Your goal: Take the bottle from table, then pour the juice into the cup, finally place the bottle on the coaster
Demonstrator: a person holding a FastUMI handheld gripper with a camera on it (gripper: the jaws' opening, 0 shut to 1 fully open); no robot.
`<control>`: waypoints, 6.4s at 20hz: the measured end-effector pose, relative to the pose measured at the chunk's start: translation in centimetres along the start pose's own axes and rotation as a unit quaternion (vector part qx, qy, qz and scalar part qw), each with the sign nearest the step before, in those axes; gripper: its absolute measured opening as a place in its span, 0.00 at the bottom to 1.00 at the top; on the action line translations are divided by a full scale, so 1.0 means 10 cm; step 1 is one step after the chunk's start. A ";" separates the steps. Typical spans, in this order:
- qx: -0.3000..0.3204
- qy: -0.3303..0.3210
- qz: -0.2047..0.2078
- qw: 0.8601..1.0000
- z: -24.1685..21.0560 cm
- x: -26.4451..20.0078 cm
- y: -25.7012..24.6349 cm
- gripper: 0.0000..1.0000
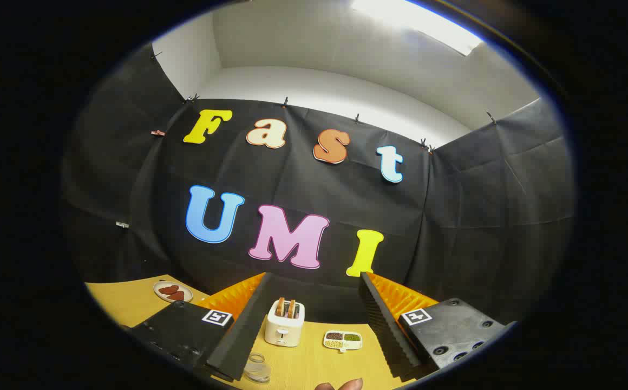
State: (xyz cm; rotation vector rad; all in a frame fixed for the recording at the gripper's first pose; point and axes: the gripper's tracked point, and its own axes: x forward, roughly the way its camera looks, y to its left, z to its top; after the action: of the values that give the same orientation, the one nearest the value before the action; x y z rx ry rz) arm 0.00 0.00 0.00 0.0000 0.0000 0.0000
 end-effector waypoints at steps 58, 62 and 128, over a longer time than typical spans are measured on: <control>0.114 0.146 0.037 0.982 -3.88 0.07 1.26 0.78; 0.084 0.157 0.018 0.984 -3.81 0.13 1.18 0.71; -0.645 0.066 0.239 0.723 -3.35 0.23 2.43 0.67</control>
State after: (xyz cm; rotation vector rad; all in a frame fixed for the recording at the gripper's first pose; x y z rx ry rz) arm 2.27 24.29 -33.51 -1.4231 0.1456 0.5276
